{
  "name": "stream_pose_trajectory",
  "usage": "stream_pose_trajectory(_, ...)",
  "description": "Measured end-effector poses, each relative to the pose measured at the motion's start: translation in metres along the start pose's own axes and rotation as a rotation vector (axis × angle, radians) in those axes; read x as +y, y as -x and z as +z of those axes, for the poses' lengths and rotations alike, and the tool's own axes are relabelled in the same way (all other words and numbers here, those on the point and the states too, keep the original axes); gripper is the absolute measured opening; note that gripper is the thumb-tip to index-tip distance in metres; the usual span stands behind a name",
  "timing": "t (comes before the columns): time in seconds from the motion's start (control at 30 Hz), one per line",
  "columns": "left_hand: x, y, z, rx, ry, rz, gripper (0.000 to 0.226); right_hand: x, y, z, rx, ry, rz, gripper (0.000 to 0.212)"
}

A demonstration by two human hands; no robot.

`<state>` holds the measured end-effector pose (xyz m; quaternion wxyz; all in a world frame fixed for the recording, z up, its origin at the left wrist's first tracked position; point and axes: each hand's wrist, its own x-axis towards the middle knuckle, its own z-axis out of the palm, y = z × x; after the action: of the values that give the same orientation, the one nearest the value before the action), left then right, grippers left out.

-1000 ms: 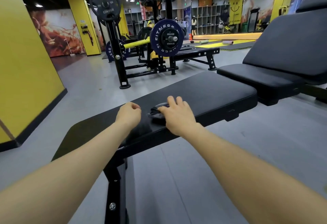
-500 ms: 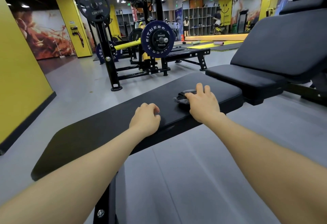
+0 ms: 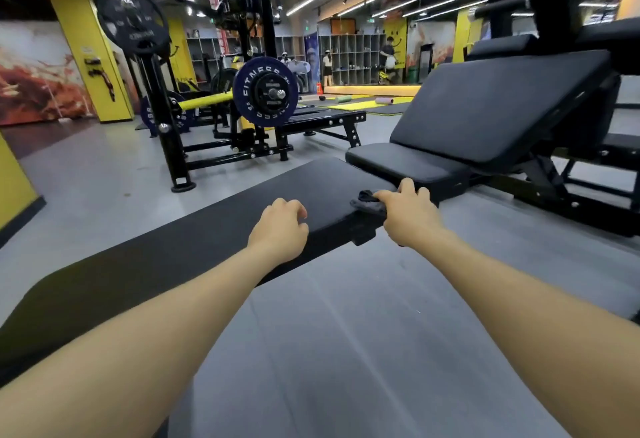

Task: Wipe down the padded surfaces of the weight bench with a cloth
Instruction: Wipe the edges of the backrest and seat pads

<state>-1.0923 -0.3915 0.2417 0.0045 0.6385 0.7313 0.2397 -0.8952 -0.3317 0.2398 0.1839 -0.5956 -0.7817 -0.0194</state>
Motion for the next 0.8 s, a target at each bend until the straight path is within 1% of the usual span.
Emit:
stream_pose_trajectory(0.07,0.023,-0.007,0.008,0.005,0.015,0.037,0.028,0.035,-0.002,-0.005,-0.013,-0.222,0.155,0.051)
stream_pose_trajectory(0.17,0.064,-0.021,0.023,0.007,0.037,0.122,0.028,0.091,-0.004,-0.020,0.098,-0.570,0.392,0.040)
stream_pose_trajectory(0.27,0.113,-0.040,0.039,0.005,0.049,0.206,0.028,0.140,-0.007,-0.034,0.162,-0.861,0.562,0.031)
stream_pose_trajectory(0.4,0.180,-0.070,0.060,-0.022,0.087,0.275,0.030,0.194,-0.025,-0.061,0.270,-1.210,0.820,0.034)
stream_pose_trajectory(0.47,0.212,-0.085,0.064,-0.043,0.109,0.306,0.029,0.215,-0.037,-0.081,0.316,-1.283,0.882,0.036)
stream_pose_trajectory(0.53,0.241,-0.101,0.062,-0.056,0.124,0.343,0.027,0.234,-0.051,-0.098,0.375,-1.303,0.858,0.040)
stream_pose_trajectory(0.6,0.266,-0.115,0.056,-0.073,0.144,0.358,0.026,0.249,-0.062,-0.115,0.436,-1.342,0.868,0.051)
stream_pose_trajectory(0.67,0.284,-0.124,0.049,-0.090,0.150,0.368,0.026,0.263,-0.071,-0.130,0.451,-1.396,0.924,0.061)
stream_pose_trajectory(0.73,0.296,-0.129,0.044,-0.113,0.131,0.377,0.027,0.273,-0.074,-0.140,0.469,-1.492,1.009,0.063)
stream_pose_trajectory(0.8,0.302,-0.131,0.039,-0.137,0.102,0.376,0.027,0.280,-0.076,-0.150,0.508,-1.603,1.091,0.059)
